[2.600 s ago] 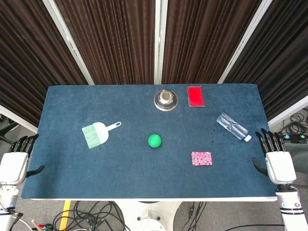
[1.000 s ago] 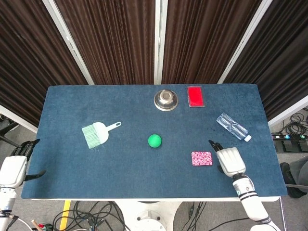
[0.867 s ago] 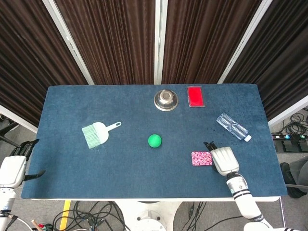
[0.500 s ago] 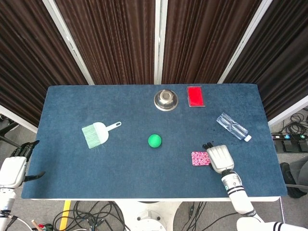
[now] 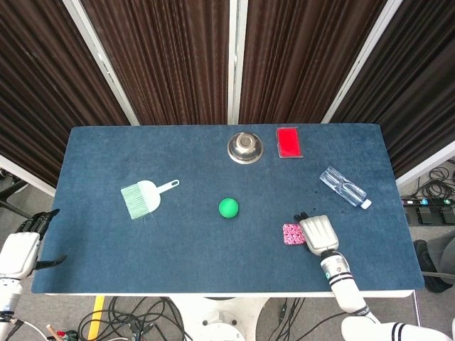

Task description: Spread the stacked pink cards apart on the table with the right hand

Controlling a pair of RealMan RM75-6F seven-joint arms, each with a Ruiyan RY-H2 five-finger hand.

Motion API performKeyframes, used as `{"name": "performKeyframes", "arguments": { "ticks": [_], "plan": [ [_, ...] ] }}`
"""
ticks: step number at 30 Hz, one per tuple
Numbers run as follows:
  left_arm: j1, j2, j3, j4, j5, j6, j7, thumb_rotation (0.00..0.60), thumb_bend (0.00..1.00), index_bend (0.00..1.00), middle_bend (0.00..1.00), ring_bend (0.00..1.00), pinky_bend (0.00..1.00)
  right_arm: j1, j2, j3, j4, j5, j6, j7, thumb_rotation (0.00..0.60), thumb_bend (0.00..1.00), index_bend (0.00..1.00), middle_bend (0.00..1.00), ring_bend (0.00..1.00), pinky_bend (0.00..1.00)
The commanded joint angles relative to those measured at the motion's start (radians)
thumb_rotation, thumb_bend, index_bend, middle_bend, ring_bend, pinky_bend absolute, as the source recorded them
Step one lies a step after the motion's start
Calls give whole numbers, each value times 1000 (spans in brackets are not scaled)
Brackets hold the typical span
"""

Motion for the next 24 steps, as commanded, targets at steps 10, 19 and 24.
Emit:
{"name": "performKeyframes", "arguments": {
  "ticks": [10,19,24],
  "plan": [
    [-5,33,10,-16,11,-13,-82,600,60,90,135,98,204,12,18,-12,-35,15,7,-10,600,101,309,312,685,712],
    [-6,32,14,-10,8,-24,-87,600,60,90,136,98,204,28,-6,-26,-18,49,-4,-37,600,101,295,307,685,711],
    [-4,29,9,-6,-1,-22,-87,600,61,90,136,98,204,35,-16,-22,-13,55,9,-41,600,101,293,308,688,711]
  ]
}}
